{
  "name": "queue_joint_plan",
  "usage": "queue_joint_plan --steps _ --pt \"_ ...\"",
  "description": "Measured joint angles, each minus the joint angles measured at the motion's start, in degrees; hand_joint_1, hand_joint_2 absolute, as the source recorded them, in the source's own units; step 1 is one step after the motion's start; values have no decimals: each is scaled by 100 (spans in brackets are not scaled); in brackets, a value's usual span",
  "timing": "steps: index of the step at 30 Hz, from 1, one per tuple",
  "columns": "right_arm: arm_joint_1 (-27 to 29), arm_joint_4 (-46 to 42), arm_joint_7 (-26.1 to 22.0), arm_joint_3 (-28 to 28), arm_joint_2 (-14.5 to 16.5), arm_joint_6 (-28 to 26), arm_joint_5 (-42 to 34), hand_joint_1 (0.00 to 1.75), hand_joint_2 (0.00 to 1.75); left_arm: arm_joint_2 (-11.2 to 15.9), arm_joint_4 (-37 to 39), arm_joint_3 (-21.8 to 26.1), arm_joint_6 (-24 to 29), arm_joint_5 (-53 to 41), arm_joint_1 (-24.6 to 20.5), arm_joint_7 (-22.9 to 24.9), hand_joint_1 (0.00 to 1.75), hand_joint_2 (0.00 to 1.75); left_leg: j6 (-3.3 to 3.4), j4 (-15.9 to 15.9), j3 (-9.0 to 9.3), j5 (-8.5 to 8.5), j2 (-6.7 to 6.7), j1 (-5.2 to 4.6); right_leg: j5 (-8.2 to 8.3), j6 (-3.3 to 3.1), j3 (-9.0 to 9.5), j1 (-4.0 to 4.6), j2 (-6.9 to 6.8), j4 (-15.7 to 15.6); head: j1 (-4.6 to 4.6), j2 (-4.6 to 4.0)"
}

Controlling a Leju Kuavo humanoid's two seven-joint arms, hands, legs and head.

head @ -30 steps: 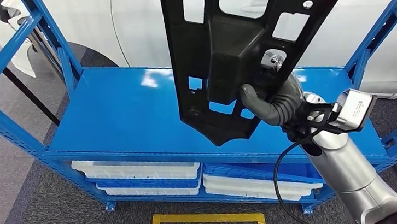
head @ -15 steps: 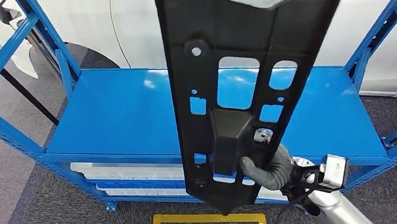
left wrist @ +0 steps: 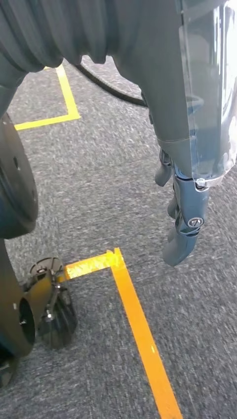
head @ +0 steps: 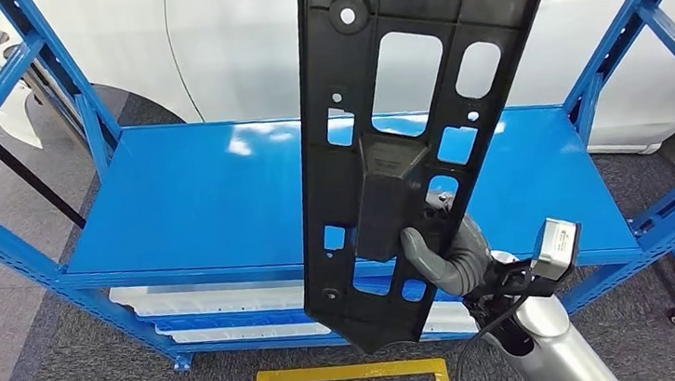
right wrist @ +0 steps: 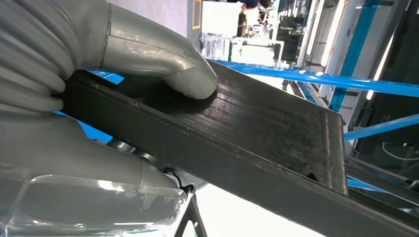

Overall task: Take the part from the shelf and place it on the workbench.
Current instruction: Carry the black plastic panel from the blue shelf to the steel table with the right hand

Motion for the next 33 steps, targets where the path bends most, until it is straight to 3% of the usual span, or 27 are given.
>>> queue_joint_plan --steps 2,4,5,6,7,9,11,13,15,17,19,20,21,22,25,26,30,31,33 --pt "25 -31 -7 -58 24 -27 41 175 175 -1 0 -3 -13 -2 6 -12 0 175 53 -46 12 29 82 14 -290 55 -220 -12 -156 474 0 0" --pt "72 -55 -14 -113 59 -63 97 175 175 0 0 -4 -55 16 21 -12 0 175 67 -45 1 38 147 8 -651 105 -584 -20 -258 1244 0 0" --pt "106 -59 -15 -138 71 -78 119 175 175 1 0 -3 -86 37 29 -8 0 175 70 -37 -8 43 173 6 -724 118 -697 -25 -272 1496 0 0" --pt "132 -61 -14 -161 79 -86 133 175 175 1 0 -3 -123 61 33 -5 0 175 72 -26 -17 48 192 5 -685 120 -696 -27 -278 1525 0 0" --pt "148 -63 -14 -182 84 -91 142 175 175 1 0 -2 -157 84 34 -2 0 175 72 -14 -25 50 204 4 -552 111 -577 -28 -280 1325 0 0" --pt "148 -73 -15 -218 89 -89 148 175 175 1 0 -2 -213 118 32 -2 0 175 57 3 -34 51 210 -6 -207 60 -124 -12 -294 513 0 0" --pt "139 -87 -15 -245 96 -84 149 175 175 1 0 -1 -240 130 34 -2 0 175 11 15 -54 62 211 -26 -41 -8 144 24 -309 -13 0 0" --pt "136 -98 -15 -258 105 -73 150 175 175 1 0 1 -253 132 37 0 0 175 -54 9 -77 93 212 -32 -5 -67 137 50 -308 -76 0 0" --pt "133 -103 -15 -265 114 -61 150 175 175 4 0 4 -266 133 40 -3 0 175 -118 54 -115 37 208 -34 67 -145 113 16 -318 -134 0 0" --pt "126 -110 -15 -268 131 -52 150 175 175 8 0 7 -281 132 43 -14 0 175 -164 450 -270 -312 195 -32 158 -222 67 -16 -332 -202 0 0" --pt "128 -116 -17 -268 149 -44 151 175 175 11 0 8 -293 130 36 -22 0 175 -194 1206 -520 -801 188 -23 231 -246 -30 -6 -333 -201 0 0" --pt "131 -117 -17 -268 155 -41 152 175 175 11 0 8 -297 128 28 -24 0 175 -205 1503 -590 -951 188 -20 269 -243 -87 -4 -332 -192 -1 0" --pt "134 -117 -17 -268 158 -39 153 175 175 12 0 7 -300 126 21 -24 0 175 -211 1609 -565 -996 189 -18 308 -236 -144 -2 -329 -181 -1 0" --pt "134 -117 -17 -267 162 -39 154 175 175 13 0 7 -303 124 20 -22 0 175 -211 1474 -422 -934 189 -14 348 -226 -199 -3 -321 -169 -1 0" --pt "130 -125 -17 -268 179 -43 155 175 175 24 -1 9 -310 120 24 -23 0 175 -174 282 352 -569 162 -3 461 -155 -330 3 -284 -115 -1 0" --pt "125 -132 -16 -269 183 -45 158 175 175 26 -1 8 -311 118 21 -27 0 175 -147 29 491 -503 146 -7 497 -119 -354 9 -277 -100 -2 0" --pt "112 -153 -14 -272 195 -58 169 175 175 31 -1 9 -326 115 21 -35 0 175 8 -62 435 -329 146 -39 604 26 -399 -8 -268 -105 0 0" --pt "112 -155 -13 -275 195 -63 170 175 175 31 -1 9 -331 115 17 -35 0 175 50 -70 384 -260 163 -33 481 54 -448 -18 -267 -16 1 0" --pt "108 -158 -12 -281 195 -71 172 175 175 32 -2 9 -338 114 6 -36 0 175 109 -73 243 -120 194 -27 -66 98 -634 -32 -275 521 1 0"
